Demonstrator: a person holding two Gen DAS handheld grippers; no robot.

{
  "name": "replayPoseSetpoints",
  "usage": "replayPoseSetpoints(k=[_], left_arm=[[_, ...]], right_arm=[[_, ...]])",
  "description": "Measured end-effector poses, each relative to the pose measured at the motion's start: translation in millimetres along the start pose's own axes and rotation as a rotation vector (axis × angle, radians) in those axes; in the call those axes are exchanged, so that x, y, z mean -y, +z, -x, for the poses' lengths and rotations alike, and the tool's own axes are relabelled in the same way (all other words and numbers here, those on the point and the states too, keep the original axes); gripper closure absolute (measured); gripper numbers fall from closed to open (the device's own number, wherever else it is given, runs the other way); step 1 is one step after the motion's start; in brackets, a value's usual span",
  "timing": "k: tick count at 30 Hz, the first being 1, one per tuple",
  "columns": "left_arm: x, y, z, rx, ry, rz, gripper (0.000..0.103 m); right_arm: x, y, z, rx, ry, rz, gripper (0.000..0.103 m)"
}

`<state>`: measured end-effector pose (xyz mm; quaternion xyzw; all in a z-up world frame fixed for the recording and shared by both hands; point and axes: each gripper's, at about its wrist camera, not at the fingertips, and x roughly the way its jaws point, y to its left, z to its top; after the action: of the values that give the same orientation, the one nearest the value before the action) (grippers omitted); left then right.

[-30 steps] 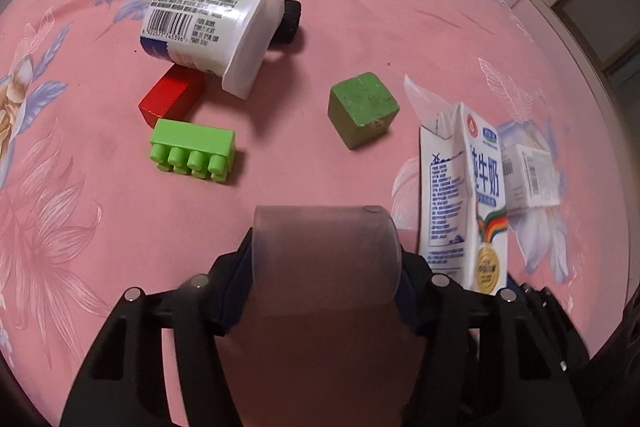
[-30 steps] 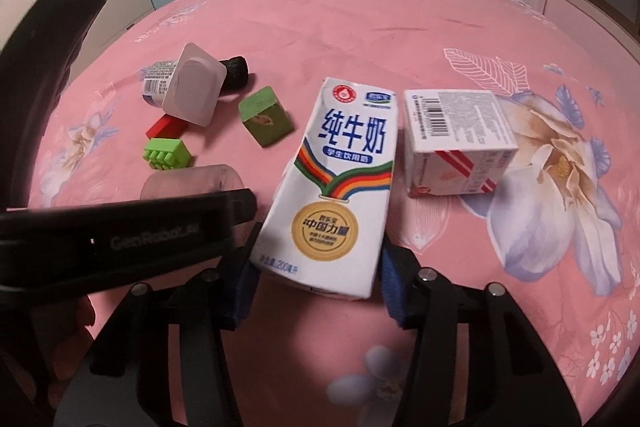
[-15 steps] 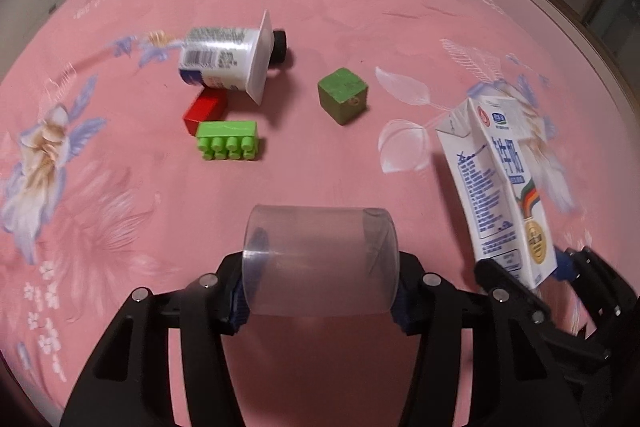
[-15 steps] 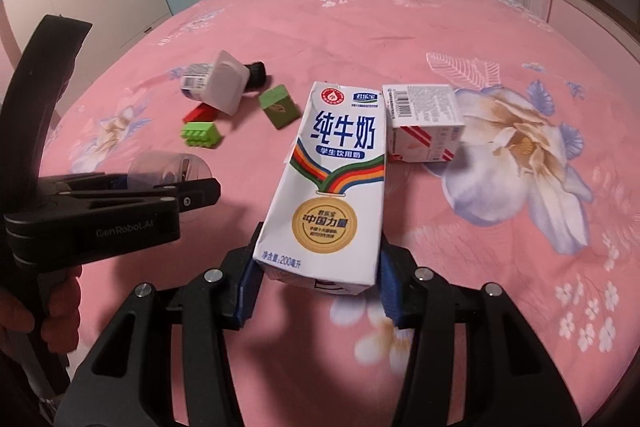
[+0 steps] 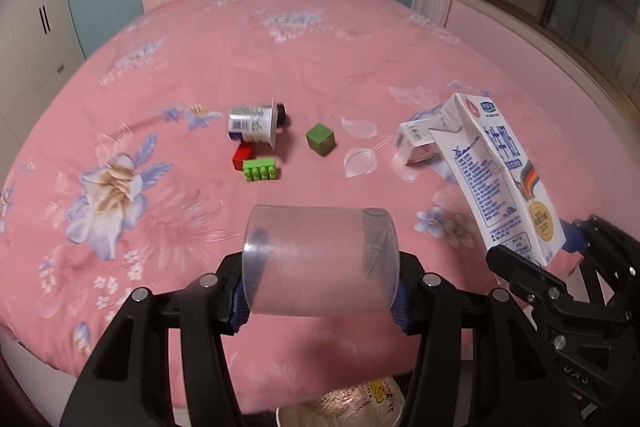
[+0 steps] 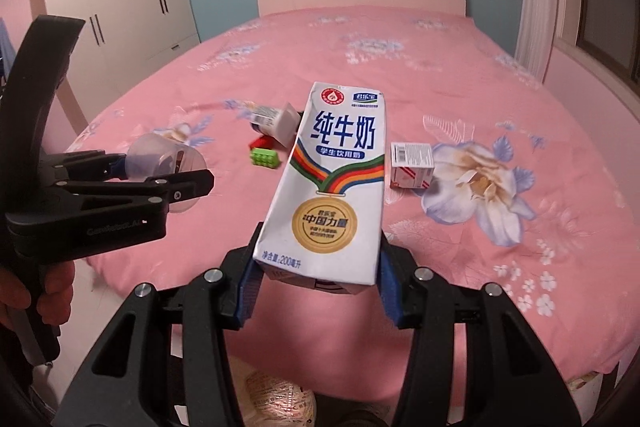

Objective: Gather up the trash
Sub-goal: 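Carry the cup and milk carton with both tools over the trash bin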

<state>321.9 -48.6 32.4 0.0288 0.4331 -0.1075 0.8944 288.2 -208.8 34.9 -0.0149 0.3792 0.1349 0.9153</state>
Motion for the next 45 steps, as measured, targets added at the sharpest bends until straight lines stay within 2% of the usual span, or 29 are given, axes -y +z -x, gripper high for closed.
replayPoseSetpoints(k=[8, 19, 31, 45], left_arm=[[1.5, -38.2, 67.0, 0.074, 0.023, -0.051, 0.047], [-3.3, -93.5, 116.5, 0.105, 0.029, -0.06, 0.047], [-5.3, -148.4, 120.3, 0.065, 0.03, -0.086, 0.047], [-11.9, -199.6, 86.1, -0.058, 0.03, -0.084, 0.047]], right_arm=[[-28.4, -19.4, 55.6, 0.03, 0.001, 0.055, 0.053], [-60.0, -60.6, 98.7, 0.026, 0.011, 0.131, 0.053], [-84.1, -105.3, 106.3, -0.031, 0.031, 0.181, 0.053], [-100.5, -161.1, 74.7, -0.179, 0.069, 0.204, 0.053]])
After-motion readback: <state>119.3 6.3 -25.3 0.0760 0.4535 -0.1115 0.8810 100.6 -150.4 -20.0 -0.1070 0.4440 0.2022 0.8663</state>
